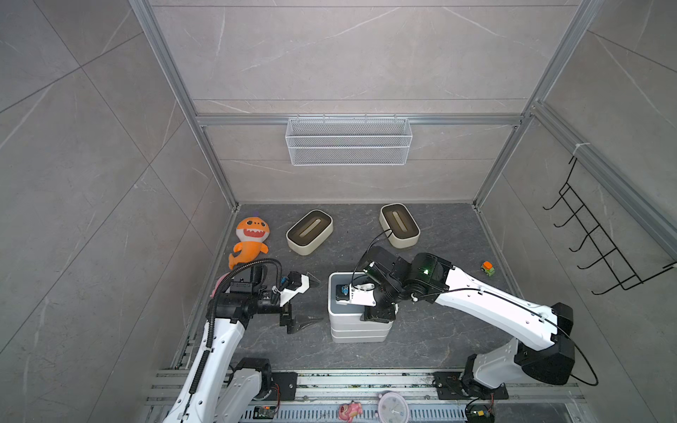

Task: Stack the tissue boxes
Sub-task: Place the tissue box at the tissue box.

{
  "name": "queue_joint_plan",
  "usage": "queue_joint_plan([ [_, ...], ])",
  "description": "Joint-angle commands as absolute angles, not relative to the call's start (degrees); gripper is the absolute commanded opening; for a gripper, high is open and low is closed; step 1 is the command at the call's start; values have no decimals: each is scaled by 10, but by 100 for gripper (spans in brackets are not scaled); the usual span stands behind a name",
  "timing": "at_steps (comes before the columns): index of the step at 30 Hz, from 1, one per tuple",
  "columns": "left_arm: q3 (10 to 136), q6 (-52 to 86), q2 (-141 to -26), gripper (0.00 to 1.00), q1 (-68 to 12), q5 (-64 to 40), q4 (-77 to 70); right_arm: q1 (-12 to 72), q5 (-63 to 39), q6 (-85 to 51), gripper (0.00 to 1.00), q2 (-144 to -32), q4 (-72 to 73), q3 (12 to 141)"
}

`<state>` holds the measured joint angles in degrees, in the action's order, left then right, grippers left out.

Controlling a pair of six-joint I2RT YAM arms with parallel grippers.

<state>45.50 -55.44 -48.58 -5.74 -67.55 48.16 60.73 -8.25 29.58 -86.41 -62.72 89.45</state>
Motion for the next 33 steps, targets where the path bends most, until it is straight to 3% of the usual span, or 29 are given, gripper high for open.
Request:
queue_joint_plan([
  [1,454,-548,-484,99,-54,-682,475,602,-68,298,58,-848,-627,886],
  [19,454,-548,-483,99,-55,-683,474,602,-60,295,61,-846,-625,892],
  [33,455,-544,-486,99,-54,-683,475,602,-59,294,70,-838,-626,898],
])
